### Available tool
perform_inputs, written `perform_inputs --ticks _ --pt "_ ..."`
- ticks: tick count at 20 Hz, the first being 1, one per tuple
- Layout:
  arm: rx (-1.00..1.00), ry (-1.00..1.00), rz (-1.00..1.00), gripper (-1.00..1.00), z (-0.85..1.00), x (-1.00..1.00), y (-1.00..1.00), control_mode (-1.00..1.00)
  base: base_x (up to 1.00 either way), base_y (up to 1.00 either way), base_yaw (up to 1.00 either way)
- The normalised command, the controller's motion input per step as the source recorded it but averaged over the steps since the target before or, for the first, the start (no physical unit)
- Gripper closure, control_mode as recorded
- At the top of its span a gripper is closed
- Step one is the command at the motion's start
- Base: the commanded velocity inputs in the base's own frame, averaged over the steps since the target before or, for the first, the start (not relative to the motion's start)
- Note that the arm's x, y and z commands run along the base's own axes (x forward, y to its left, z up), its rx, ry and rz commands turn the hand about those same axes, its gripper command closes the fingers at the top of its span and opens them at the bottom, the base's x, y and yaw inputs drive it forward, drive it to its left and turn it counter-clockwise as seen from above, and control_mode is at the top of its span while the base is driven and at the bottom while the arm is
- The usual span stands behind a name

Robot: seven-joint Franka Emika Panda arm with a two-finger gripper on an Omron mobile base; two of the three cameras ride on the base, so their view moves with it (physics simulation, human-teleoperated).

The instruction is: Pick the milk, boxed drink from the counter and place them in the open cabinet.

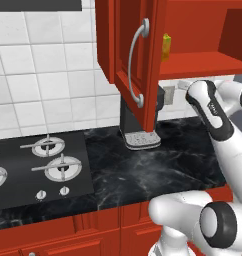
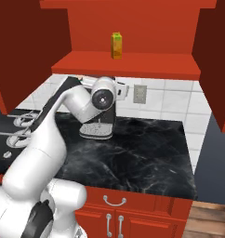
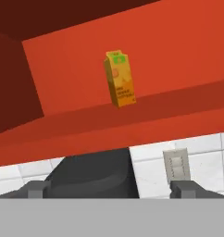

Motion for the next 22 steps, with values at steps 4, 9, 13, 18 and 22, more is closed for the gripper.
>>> perform_inputs --ticks 4,9,13,18,22 --pt "0.02 0.23 0.14 -1.0 -0.38 -1.0 -0.13 -1.0 0.0 0.0 0.0" --pt "-0.01 0.06 0.12 -1.0 0.0 -0.78 0.0 -1.0 0.0 0.0 0.0" --pt "0.0 0.0 0.0 -1.0 0.0 -0.01 0.0 -1.0 0.0 0.0 0.0" --pt "0.0 -0.02 0.0 -1.0 -0.07 -0.51 -0.01 1.0 -0.2 0.0 0.0" --pt "0.0 0.0 0.0 -1.0 0.0 0.0 0.0 1.0 -0.93 -0.29 0.09"
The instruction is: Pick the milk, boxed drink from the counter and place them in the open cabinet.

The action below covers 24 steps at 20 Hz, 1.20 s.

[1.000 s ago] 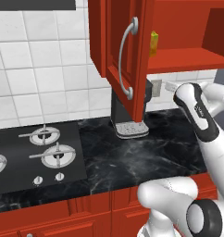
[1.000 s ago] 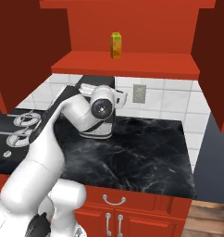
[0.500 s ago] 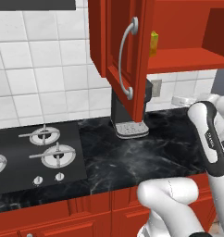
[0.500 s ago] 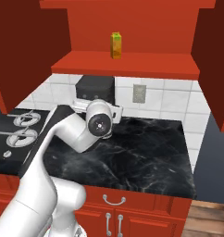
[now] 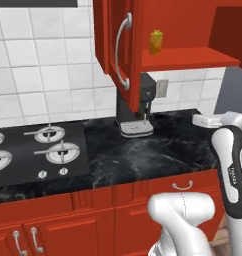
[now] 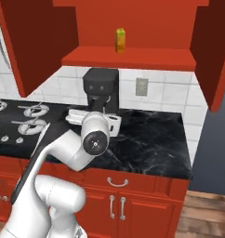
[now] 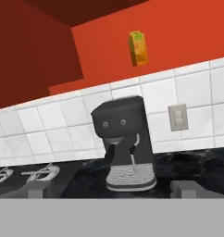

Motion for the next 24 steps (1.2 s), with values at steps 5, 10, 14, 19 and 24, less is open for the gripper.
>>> perform_inputs --ticks 5,10,14,19,24 --pt "0.0 0.0 0.0 -1.0 0.0 0.0 0.0 1.0 -0.95 -0.43 0.4" --pt "0.0 0.0 0.0 -1.0 0.0 0.0 0.0 1.0 -0.65 -0.24 0.57" --pt "0.0 0.0 0.0 -1.0 0.0 0.0 0.0 1.0 -0.53 -0.2 0.67" --pt "0.0 0.0 0.0 -1.0 0.0 0.0 0.0 1.0 -0.5 -0.18 0.68" --pt "0.0 0.0 0.0 -1.0 0.0 0.0 0.0 1.0 0.39 -0.23 0.53"
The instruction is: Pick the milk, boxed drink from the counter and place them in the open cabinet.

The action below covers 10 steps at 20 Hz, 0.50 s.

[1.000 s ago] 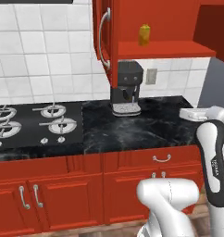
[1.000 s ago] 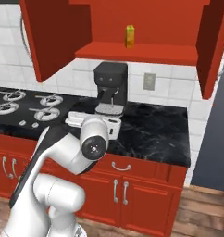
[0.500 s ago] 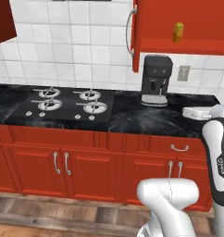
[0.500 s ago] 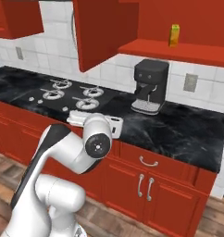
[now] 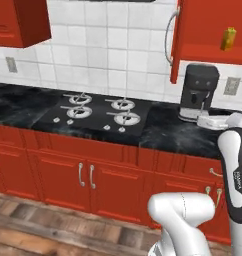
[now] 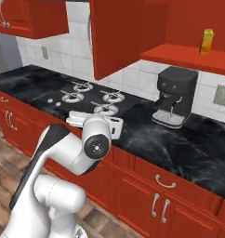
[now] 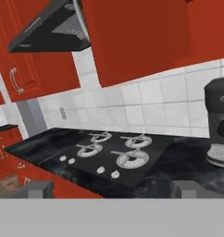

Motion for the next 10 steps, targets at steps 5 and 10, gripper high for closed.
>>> perform_inputs --ticks 5,10 --pt "0.0 0.0 0.0 -1.0 0.0 0.0 0.0 1.0 0.41 -0.31 0.48" --pt "0.0 0.0 0.0 -1.0 0.0 0.0 0.0 1.0 -0.31 -0.25 0.7"
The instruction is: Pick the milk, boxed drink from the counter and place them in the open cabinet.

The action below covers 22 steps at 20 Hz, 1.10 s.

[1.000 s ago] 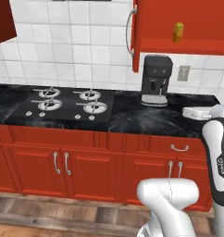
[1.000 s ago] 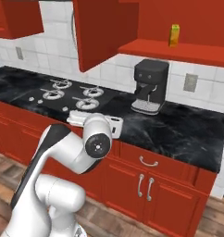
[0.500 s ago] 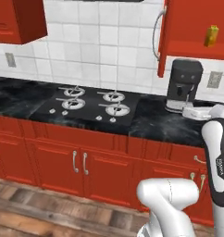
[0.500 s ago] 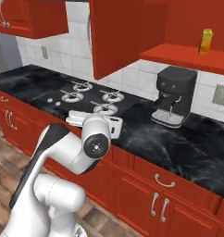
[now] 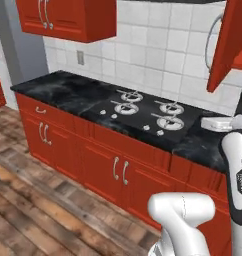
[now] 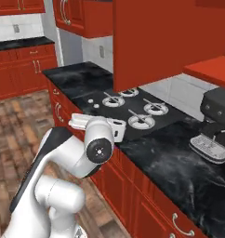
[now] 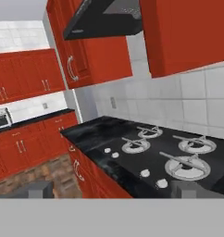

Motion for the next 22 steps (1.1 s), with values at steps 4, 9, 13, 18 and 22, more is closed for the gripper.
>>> perform_inputs --ticks 4,9,13,18,22 --pt "0.0 0.0 0.0 -1.0 0.0 0.0 0.0 1.0 -0.37 -0.2 0.73" --pt "0.0 0.0 0.0 -1.0 0.0 0.0 0.0 1.0 -0.45 -0.17 0.74" --pt "0.0 0.0 0.0 -1.0 0.0 0.0 0.0 1.0 -0.5 -0.09 0.77" --pt "0.0 0.0 0.0 -1.0 0.0 0.0 0.0 1.0 -0.31 -0.04 0.74" --pt "0.0 0.0 0.0 -1.0 0.0 0.0 0.0 1.0 -0.28 -0.03 0.72"
